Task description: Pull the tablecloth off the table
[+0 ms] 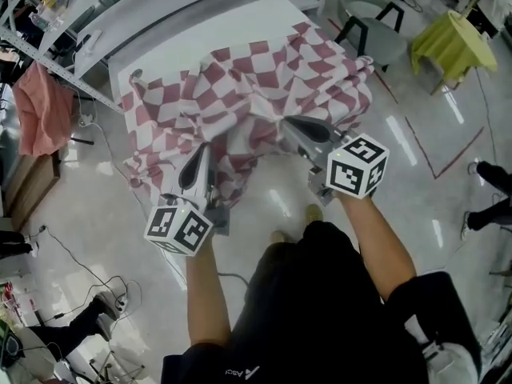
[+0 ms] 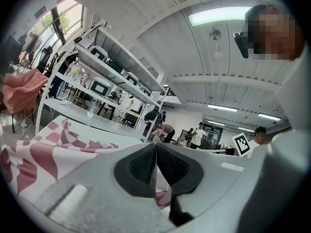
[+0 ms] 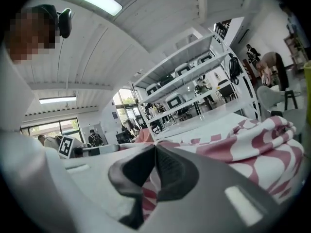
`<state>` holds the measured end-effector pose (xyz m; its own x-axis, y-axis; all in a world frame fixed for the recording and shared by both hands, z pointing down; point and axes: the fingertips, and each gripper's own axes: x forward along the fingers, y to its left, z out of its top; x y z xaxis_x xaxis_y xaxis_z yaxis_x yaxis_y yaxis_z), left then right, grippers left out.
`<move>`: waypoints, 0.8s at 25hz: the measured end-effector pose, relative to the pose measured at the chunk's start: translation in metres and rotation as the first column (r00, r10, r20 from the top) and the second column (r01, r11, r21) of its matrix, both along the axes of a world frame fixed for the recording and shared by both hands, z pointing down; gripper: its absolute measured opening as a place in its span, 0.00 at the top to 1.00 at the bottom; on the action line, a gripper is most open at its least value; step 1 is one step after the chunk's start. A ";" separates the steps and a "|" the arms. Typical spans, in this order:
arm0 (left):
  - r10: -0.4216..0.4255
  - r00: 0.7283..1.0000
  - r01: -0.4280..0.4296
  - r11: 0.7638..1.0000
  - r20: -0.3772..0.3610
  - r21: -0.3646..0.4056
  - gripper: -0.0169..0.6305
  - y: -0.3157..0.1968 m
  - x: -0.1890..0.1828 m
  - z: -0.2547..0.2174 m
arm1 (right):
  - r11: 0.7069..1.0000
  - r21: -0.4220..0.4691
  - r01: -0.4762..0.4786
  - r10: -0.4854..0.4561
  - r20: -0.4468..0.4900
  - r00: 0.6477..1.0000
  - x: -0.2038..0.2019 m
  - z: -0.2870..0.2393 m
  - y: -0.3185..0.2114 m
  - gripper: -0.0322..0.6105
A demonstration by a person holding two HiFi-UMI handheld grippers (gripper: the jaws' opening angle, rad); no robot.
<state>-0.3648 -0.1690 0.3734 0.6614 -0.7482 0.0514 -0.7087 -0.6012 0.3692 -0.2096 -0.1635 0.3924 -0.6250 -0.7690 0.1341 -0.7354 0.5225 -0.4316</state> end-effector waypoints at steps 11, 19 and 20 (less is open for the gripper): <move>-0.091 0.996 0.090 0.991 0.002 0.101 0.95 0.102 0.049 -0.064 | 0.986 0.152 0.071 -0.097 0.170 0.981 0.044 -0.087 0.095 0.94; -0.213 0.977 0.211 0.966 -0.005 0.152 0.95 0.147 0.075 -0.125 | 0.958 0.200 0.203 -0.248 0.230 0.941 0.061 -0.148 0.135 0.94; -0.213 0.977 0.212 0.965 -0.007 0.153 0.95 0.160 0.081 -0.128 | 0.957 0.202 0.209 -0.255 0.239 0.937 0.065 -0.151 0.147 0.94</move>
